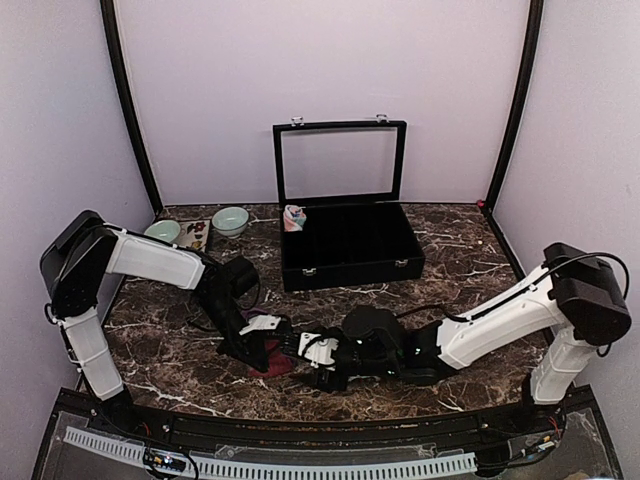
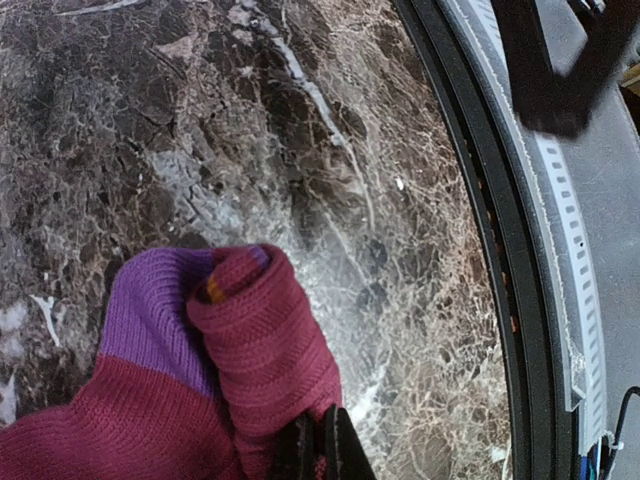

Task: Roll the socks
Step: Roll the sock at the center of the board.

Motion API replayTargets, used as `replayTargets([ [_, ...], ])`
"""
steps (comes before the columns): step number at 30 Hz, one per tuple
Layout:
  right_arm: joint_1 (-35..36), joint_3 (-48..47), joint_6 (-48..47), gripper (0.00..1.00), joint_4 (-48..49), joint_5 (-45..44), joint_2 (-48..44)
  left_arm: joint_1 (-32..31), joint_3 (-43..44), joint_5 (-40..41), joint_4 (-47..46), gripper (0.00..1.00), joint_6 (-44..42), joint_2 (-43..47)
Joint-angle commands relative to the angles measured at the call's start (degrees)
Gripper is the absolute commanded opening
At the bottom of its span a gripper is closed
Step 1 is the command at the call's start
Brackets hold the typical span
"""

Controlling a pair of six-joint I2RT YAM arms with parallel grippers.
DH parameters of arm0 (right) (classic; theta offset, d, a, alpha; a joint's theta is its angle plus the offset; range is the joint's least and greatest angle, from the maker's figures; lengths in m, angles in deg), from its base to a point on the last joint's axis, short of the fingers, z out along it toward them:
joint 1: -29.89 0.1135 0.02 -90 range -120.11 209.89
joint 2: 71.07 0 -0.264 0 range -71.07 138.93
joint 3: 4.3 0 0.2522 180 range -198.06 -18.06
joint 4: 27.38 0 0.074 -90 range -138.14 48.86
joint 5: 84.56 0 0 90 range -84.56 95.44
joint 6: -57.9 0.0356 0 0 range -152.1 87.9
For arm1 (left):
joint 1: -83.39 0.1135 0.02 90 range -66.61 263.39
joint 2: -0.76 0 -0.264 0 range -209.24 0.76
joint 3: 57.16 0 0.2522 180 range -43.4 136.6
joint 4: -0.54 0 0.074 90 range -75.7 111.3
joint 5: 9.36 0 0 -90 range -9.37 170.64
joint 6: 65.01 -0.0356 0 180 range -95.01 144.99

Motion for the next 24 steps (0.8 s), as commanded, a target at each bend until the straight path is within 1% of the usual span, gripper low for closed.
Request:
replayTargets([
  [1, 0.83, -8.05, -9.54, 0.64, -1.51, 7.9, 7.41, 0.3, -5.09, 8.14, 7.57, 0.01, -0.41, -4.76],
  [4, 0.89, -12.41, -12.47, 0.62, -1.64, 9.44, 12.78, 0.83, -5.8, 9.82, 6.13, 0.01, -0.54, -4.64],
  [8, 0.74, -15.93, -14.21, 0.58, -2.05, 11.07, 16.72, 1.03, -4.97, 11.47, 5.94, 0.01, -0.63, -5.11],
  [10, 0.68, -16.42, -14.25, 0.57, -1.77, 11.66, 17.74, 0.99, -4.68, 12.41, 5.76, 0.01, -0.57, -5.03],
  [15, 0.13, -16.64, -14.25, 0.54, -0.56, 11.92, 20.05, 0.98, -4.74, 11.71, 6.54, 0.01, -0.71, -5.05],
  [21, -1.47, -17.11, -11.92, 0.45, 2.72, 11.46, 23.16, 1.02, -6.03, 12.76, 5.79, 0.01, -1.07, -4.29],
  [24, -1.67, -17.08, -11.42, 0.44, 3.3, 11.33, 24.41, 1.04, -5.95, 14.5, 5.64, 0.01, -1.4, -3.74],
])
